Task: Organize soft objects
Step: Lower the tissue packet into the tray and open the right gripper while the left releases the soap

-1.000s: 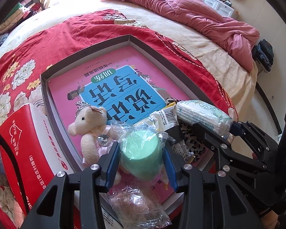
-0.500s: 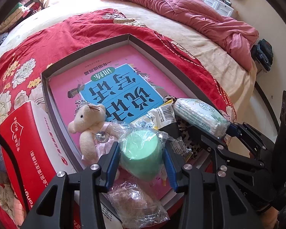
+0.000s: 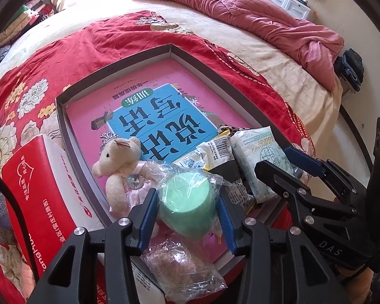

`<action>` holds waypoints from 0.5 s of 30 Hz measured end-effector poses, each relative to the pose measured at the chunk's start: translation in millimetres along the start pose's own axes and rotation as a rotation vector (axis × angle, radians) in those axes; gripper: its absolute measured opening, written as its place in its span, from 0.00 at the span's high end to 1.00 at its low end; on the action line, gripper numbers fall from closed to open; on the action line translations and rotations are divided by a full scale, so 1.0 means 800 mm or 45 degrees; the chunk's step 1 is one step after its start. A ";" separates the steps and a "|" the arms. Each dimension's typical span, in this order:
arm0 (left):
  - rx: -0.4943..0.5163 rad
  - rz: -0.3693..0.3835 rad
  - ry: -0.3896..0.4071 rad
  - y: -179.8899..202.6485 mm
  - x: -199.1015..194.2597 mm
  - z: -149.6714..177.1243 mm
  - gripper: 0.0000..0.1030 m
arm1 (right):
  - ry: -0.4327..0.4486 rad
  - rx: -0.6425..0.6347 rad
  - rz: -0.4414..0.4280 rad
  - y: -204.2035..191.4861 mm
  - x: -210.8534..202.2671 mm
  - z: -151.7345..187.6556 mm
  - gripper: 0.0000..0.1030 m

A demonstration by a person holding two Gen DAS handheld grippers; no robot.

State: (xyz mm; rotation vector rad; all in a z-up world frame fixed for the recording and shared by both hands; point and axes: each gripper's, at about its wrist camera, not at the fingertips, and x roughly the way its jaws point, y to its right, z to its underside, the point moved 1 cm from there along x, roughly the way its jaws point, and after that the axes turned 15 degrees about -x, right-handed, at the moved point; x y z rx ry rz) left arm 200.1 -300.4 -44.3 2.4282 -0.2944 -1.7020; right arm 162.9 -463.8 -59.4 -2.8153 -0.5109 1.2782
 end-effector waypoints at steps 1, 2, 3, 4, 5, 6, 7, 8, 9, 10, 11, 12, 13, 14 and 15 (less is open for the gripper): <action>0.006 -0.001 0.000 0.001 0.000 0.000 0.53 | -0.001 -0.001 0.004 0.001 0.000 0.000 0.33; 0.012 -0.003 0.001 0.001 -0.001 0.000 0.52 | -0.002 -0.001 0.008 0.001 0.000 0.000 0.33; 0.014 -0.007 0.001 0.001 -0.001 0.000 0.50 | -0.001 0.001 0.012 0.002 -0.001 -0.001 0.33; 0.019 -0.012 0.004 0.002 -0.001 0.000 0.49 | 0.001 0.006 0.016 0.002 -0.001 -0.001 0.32; 0.022 -0.015 0.005 0.001 -0.002 0.001 0.49 | 0.006 0.010 0.017 0.003 -0.002 -0.001 0.32; 0.020 -0.013 0.004 0.001 -0.002 0.001 0.49 | 0.013 0.015 0.018 0.004 -0.004 -0.001 0.32; 0.017 -0.010 0.001 0.000 -0.002 0.001 0.49 | 0.018 0.020 0.021 0.005 -0.006 -0.002 0.31; 0.011 -0.006 0.001 -0.001 -0.002 0.000 0.49 | 0.020 0.021 0.023 0.006 -0.006 -0.002 0.30; 0.008 -0.006 0.003 -0.001 -0.003 0.000 0.48 | 0.023 0.017 0.031 0.005 -0.008 -0.002 0.28; 0.010 -0.012 0.004 -0.001 -0.004 -0.001 0.48 | 0.026 0.011 0.042 0.005 -0.009 -0.002 0.28; 0.013 -0.015 0.005 -0.001 -0.005 -0.001 0.47 | 0.026 0.000 0.054 0.004 -0.009 -0.003 0.28; 0.013 -0.012 0.007 -0.001 -0.005 0.000 0.45 | 0.026 -0.009 0.066 0.003 -0.010 -0.003 0.27; 0.011 -0.006 0.007 -0.001 -0.006 -0.001 0.44 | 0.025 -0.012 0.074 0.003 -0.010 -0.004 0.27; 0.006 0.003 0.004 -0.002 -0.007 -0.001 0.44 | 0.026 -0.014 0.078 0.003 -0.011 -0.004 0.27; 0.000 0.009 0.001 -0.002 -0.008 -0.001 0.44 | 0.031 -0.014 0.082 0.003 -0.012 -0.005 0.27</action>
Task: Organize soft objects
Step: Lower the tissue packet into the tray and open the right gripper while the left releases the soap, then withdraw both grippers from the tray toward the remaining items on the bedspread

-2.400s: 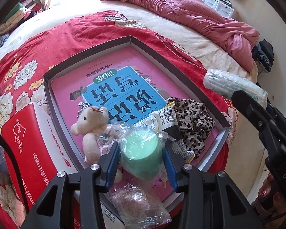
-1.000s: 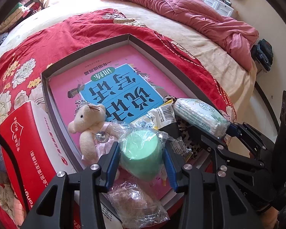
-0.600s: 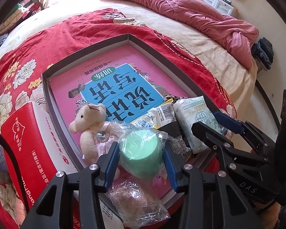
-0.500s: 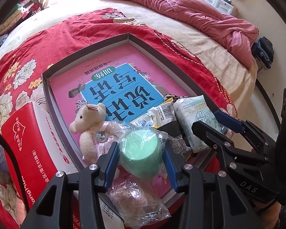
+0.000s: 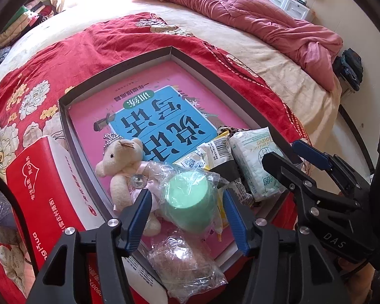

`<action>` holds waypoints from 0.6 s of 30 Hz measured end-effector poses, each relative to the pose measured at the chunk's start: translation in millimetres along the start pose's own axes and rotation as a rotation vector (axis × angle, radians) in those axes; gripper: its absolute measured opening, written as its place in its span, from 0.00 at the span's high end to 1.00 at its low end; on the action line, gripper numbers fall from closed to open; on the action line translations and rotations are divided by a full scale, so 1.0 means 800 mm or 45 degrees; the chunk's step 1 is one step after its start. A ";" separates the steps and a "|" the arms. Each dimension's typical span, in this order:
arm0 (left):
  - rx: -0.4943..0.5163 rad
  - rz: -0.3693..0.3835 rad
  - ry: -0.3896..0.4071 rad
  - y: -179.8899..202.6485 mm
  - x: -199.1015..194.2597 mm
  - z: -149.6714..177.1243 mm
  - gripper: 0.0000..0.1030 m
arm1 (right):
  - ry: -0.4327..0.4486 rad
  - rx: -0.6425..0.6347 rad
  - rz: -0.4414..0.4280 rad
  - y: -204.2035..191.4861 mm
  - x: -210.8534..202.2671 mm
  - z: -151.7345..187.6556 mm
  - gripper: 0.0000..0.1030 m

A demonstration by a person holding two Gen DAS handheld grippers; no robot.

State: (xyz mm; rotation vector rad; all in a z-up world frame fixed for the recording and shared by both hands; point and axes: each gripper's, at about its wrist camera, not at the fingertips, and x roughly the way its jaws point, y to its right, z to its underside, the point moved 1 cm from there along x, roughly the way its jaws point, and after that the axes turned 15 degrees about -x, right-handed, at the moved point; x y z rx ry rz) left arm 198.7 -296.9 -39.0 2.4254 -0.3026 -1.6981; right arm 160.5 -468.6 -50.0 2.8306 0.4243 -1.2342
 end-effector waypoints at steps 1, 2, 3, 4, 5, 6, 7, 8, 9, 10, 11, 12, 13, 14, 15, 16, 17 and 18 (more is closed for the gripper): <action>-0.006 0.005 0.003 -0.001 -0.002 0.000 0.44 | 0.006 0.003 0.008 0.001 -0.002 0.000 0.27; -0.005 0.011 0.010 0.000 -0.005 0.001 0.43 | 0.012 0.007 0.015 0.002 -0.004 -0.001 0.27; 0.000 0.012 0.022 0.000 -0.009 0.001 0.42 | 0.021 0.013 0.021 0.004 -0.006 -0.002 0.27; 0.002 0.011 0.034 0.001 -0.012 0.001 0.39 | 0.032 0.019 0.026 0.005 -0.008 -0.003 0.27; 0.006 0.015 0.042 0.002 -0.015 0.001 0.38 | 0.038 0.026 0.031 0.007 -0.010 -0.003 0.27; 0.006 0.021 0.051 0.002 -0.019 0.000 0.35 | 0.038 0.031 0.035 0.008 -0.011 -0.004 0.27; 0.006 0.024 0.057 0.002 -0.022 0.000 0.34 | 0.040 0.035 0.042 0.008 -0.012 -0.005 0.27; 0.007 0.022 0.061 0.003 -0.025 0.000 0.33 | 0.042 0.036 0.048 0.008 -0.013 -0.006 0.27; 0.006 0.018 0.067 0.002 -0.029 0.001 0.33 | 0.042 0.033 0.056 0.008 -0.015 -0.007 0.26; 0.005 0.015 0.072 0.002 -0.032 0.001 0.32 | 0.043 0.032 0.066 0.007 -0.016 -0.008 0.26; 0.004 0.013 0.078 0.001 -0.035 0.002 0.32 | 0.041 0.032 0.076 0.007 -0.017 -0.009 0.26; 0.000 0.011 0.086 0.000 -0.039 0.002 0.31 | 0.042 0.036 0.092 0.007 -0.019 -0.010 0.26; 0.000 0.011 0.097 -0.001 -0.043 0.002 0.27 | 0.043 0.039 0.118 0.007 -0.021 -0.011 0.26; 0.001 0.008 0.110 -0.001 -0.047 0.002 0.26 | 0.044 0.032 0.147 0.007 -0.023 -0.012 0.26; -0.001 0.003 0.123 -0.002 -0.052 0.002 0.25 | 0.048 0.026 0.168 0.006 -0.026 -0.014 0.26; -0.003 0.005 0.130 -0.003 -0.056 0.002 0.25 | 0.052 0.026 0.176 0.006 -0.028 -0.015 0.26; -0.011 0.010 0.137 -0.004 -0.060 0.001 0.25 | 0.054 0.030 0.177 0.006 -0.030 -0.016 0.26; -0.019 0.015 0.143 -0.006 -0.064 0.001 0.24 | 0.055 0.035 0.181 0.006 -0.032 -0.017 0.26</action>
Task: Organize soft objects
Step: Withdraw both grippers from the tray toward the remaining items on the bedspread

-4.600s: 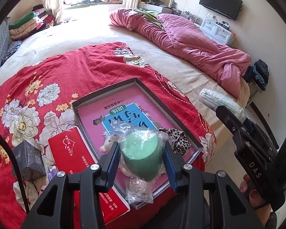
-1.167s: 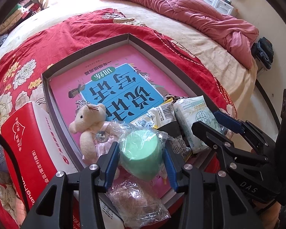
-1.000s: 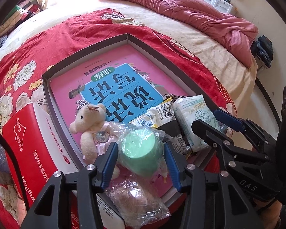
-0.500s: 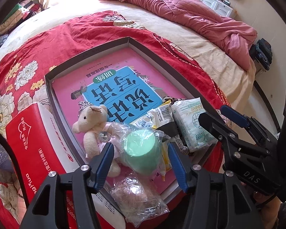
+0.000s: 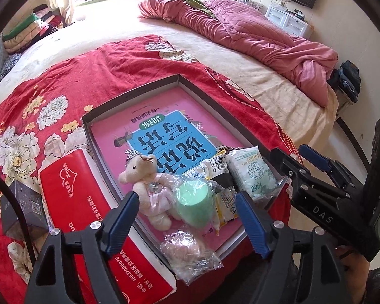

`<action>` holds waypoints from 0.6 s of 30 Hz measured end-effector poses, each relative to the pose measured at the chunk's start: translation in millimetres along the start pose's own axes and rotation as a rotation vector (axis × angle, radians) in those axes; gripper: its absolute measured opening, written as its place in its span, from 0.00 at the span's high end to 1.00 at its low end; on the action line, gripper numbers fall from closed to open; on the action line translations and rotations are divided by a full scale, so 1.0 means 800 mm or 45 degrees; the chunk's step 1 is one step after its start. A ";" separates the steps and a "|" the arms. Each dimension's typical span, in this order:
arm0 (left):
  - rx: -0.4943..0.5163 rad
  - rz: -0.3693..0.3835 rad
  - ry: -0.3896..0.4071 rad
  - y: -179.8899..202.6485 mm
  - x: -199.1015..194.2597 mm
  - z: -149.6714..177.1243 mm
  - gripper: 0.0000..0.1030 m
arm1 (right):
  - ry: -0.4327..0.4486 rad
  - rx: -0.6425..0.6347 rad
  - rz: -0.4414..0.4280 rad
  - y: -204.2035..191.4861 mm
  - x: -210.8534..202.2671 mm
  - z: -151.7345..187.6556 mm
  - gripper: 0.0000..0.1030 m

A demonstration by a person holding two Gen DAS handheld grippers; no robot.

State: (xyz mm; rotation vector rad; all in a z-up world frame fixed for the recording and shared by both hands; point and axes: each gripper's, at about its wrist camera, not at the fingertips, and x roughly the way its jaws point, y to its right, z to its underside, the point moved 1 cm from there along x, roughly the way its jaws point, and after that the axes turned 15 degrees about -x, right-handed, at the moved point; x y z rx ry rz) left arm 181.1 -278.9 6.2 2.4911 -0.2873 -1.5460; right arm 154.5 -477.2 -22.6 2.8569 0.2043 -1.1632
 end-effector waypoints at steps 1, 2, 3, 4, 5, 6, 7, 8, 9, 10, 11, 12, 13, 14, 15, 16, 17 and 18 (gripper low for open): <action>-0.004 0.000 0.005 -0.001 -0.004 0.000 0.23 | -0.005 -0.003 0.012 -0.001 -0.002 -0.001 0.26; -0.006 -0.003 0.013 -0.003 -0.008 0.000 0.22 | -0.010 -0.009 0.033 -0.002 -0.003 -0.002 0.26; -0.004 -0.007 0.020 -0.003 -0.012 0.001 0.22 | -0.016 -0.014 0.057 -0.004 -0.004 -0.004 0.26; -0.001 -0.012 0.024 -0.005 -0.015 0.002 0.20 | -0.023 -0.023 0.078 -0.006 -0.006 -0.005 0.26; 0.000 -0.016 0.029 -0.006 -0.019 0.003 0.19 | -0.023 -0.033 0.089 -0.009 -0.007 -0.006 0.25; -0.002 -0.016 0.034 -0.007 -0.022 0.004 0.16 | -0.020 -0.037 0.099 -0.010 -0.009 -0.007 0.25; -0.005 -0.012 0.041 -0.010 -0.027 0.005 0.15 | -0.019 -0.043 0.108 -0.013 -0.012 -0.008 0.25; -0.005 -0.010 0.047 -0.012 -0.031 0.006 0.15 | -0.016 -0.050 0.106 -0.016 -0.014 -0.009 0.25; -0.002 -0.012 0.055 -0.013 -0.036 0.007 0.15 | -0.012 -0.057 0.103 -0.020 -0.017 -0.011 0.25; 0.004 -0.013 0.066 -0.014 -0.041 0.009 0.14 | -0.007 -0.063 0.104 -0.023 -0.019 -0.012 0.25; 0.007 -0.016 0.074 -0.015 -0.045 0.010 0.14 | 0.000 -0.065 0.105 -0.026 -0.022 -0.014 0.25; 0.004 -0.015 0.080 -0.017 -0.050 0.012 0.14 | 0.008 -0.067 0.106 -0.029 -0.026 -0.016 0.25; -0.001 -0.012 0.085 -0.019 -0.054 0.013 0.14 | 0.015 -0.069 0.109 -0.032 -0.030 -0.018 0.25; -0.007 -0.012 0.087 -0.021 -0.058 0.013 0.14 | 0.021 -0.070 0.117 -0.034 -0.034 -0.020 0.25; -0.012 -0.011 0.090 -0.023 -0.062 0.013 0.14 | 0.029 -0.073 0.126 -0.036 -0.039 -0.022 0.25; -0.020 -0.010 0.094 -0.027 -0.066 0.013 0.14 | 0.038 -0.076 0.135 -0.038 -0.044 -0.025 0.25; -0.032 -0.010 0.100 -0.030 -0.071 0.013 0.14 | 0.050 -0.076 0.143 -0.040 -0.050 -0.027 0.25; -0.046 -0.009 0.109 -0.035 -0.076 0.012 0.14 | 0.062 -0.076 0.145 -0.042 -0.055 -0.029 0.25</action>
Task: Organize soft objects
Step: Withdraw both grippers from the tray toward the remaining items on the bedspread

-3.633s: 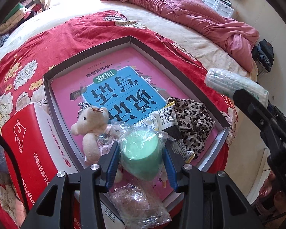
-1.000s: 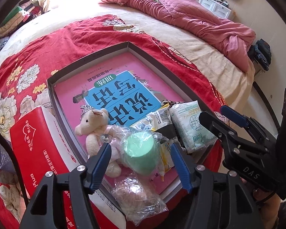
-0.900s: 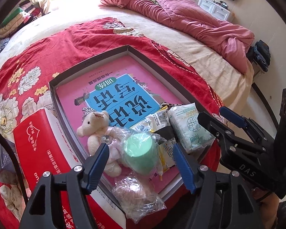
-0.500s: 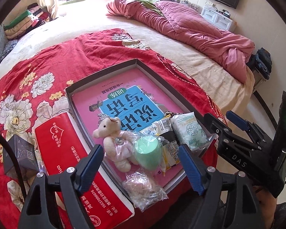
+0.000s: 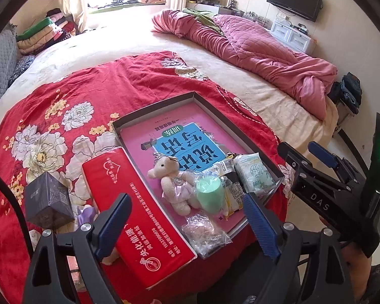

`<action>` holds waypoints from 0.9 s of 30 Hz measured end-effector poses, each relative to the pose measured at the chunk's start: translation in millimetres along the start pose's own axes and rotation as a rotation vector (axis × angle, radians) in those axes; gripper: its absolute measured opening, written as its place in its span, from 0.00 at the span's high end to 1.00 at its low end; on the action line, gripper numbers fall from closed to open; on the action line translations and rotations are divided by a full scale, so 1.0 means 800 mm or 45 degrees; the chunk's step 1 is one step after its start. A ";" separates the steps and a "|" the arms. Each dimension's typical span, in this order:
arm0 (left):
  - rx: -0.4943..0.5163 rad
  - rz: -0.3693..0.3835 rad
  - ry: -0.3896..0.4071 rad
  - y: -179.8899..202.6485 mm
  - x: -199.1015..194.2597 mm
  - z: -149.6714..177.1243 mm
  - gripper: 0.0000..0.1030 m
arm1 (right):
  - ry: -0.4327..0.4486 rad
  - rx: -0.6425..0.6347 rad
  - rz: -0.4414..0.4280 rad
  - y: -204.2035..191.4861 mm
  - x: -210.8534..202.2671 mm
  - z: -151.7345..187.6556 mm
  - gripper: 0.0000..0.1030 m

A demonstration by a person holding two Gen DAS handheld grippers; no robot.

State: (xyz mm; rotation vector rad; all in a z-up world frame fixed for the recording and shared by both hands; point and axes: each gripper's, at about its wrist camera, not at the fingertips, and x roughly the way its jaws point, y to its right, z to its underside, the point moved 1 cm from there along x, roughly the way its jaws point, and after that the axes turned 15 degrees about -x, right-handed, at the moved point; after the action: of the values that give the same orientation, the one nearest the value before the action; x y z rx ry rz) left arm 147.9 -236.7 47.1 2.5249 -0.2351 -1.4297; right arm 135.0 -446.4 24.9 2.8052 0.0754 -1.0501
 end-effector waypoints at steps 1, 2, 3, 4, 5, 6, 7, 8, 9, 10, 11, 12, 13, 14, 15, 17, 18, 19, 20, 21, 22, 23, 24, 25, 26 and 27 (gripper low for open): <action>-0.012 -0.008 0.013 -0.005 -0.005 -0.001 0.13 | 0.011 0.002 -0.001 -0.001 -0.005 -0.002 0.25; -0.023 -0.015 0.026 -0.009 -0.011 -0.002 0.13 | 0.016 0.000 -0.001 -0.002 -0.010 -0.005 0.25; -0.028 -0.018 0.036 -0.012 -0.016 -0.003 0.13 | 0.020 -0.010 0.004 -0.003 -0.014 -0.007 0.25; -0.035 -0.021 0.044 -0.016 -0.022 -0.004 0.13 | 0.026 -0.021 0.013 -0.006 -0.018 -0.010 0.25; -0.044 -0.023 0.054 -0.020 -0.027 -0.006 0.13 | 0.031 -0.030 0.019 -0.008 -0.023 -0.012 0.25; -0.048 -0.021 0.063 -0.023 -0.032 -0.006 0.13 | 0.036 -0.038 0.020 -0.011 -0.027 -0.014 0.24; -0.054 -0.024 0.069 -0.026 -0.037 -0.006 0.13 | 0.042 -0.042 0.022 -0.013 -0.032 -0.016 0.24; -0.059 -0.027 0.077 -0.028 -0.042 -0.007 0.13 | 0.047 -0.046 0.021 -0.016 -0.037 -0.018 0.24; -0.057 -0.030 0.084 -0.029 -0.045 -0.006 0.13 | 0.053 -0.053 0.017 -0.019 -0.041 -0.021 0.24; -0.055 -0.033 0.090 -0.030 -0.049 -0.007 0.13 | 0.059 -0.059 0.017 -0.022 -0.046 -0.024 0.24; -0.055 -0.037 0.093 -0.032 -0.052 -0.006 0.13 | 0.066 -0.070 0.017 -0.026 -0.051 -0.027 0.24; -0.056 -0.040 0.096 -0.034 -0.055 -0.005 0.13 | 0.076 -0.082 0.013 -0.030 -0.056 -0.030 0.24; -0.062 -0.038 0.104 -0.036 -0.059 -0.005 0.13 | 0.085 -0.092 0.011 -0.034 -0.062 -0.033 0.24; -0.070 -0.036 0.110 -0.039 -0.063 -0.005 0.13 | 0.094 -0.102 0.008 -0.039 -0.067 -0.037 0.24; -0.075 -0.037 0.116 -0.041 -0.067 -0.005 0.13 | 0.104 -0.111 0.001 -0.043 -0.072 -0.040 0.24; -0.083 -0.047 0.123 -0.048 -0.074 -0.007 0.13 | 0.118 -0.133 -0.014 -0.053 -0.081 -0.046 0.24; -0.089 -0.054 0.129 -0.052 -0.078 -0.007 0.13 | 0.129 -0.143 -0.017 -0.059 -0.086 -0.050 0.24; -0.093 -0.059 0.135 -0.055 -0.082 -0.007 0.13 | 0.141 -0.152 -0.020 -0.063 -0.092 -0.053 0.24; -0.098 -0.066 0.140 -0.060 -0.085 -0.007 0.13 | 0.153 -0.159 -0.025 -0.068 -0.096 -0.056 0.24; -0.102 -0.073 0.142 -0.064 -0.089 -0.007 0.13 | 0.162 -0.164 -0.030 -0.072 -0.101 -0.059 0.24; -0.104 -0.080 0.147 -0.067 -0.092 -0.006 0.13 | 0.159 -0.170 -0.029 -0.077 -0.105 -0.062 0.24; -0.107 -0.090 0.154 -0.071 -0.095 -0.005 0.13 | 0.159 -0.176 -0.026 -0.081 -0.108 -0.064 0.24; -0.110 -0.097 0.158 -0.075 -0.098 -0.005 0.13 | 0.168 -0.179 -0.033 -0.084 -0.112 -0.067 0.24; -0.112 -0.101 0.159 -0.078 -0.100 -0.004 0.13 | 0.177 -0.183 -0.042 -0.087 -0.116 -0.068 0.24; -0.116 -0.106 0.160 -0.081 -0.103 -0.002 0.13 | 0.181 -0.184 -0.051 -0.090 -0.119 -0.070 0.24; -0.119 -0.112 0.162 -0.084 -0.106 -0.001 0.13 | 0.186 -0.187 -0.058 -0.094 -0.122 -0.072 0.24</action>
State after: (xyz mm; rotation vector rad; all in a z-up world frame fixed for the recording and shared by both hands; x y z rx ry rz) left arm 106.8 -151.1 98.5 2.5659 -0.0345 -1.2721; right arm 91.1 -363.2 123.1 2.7529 0.2242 -0.8114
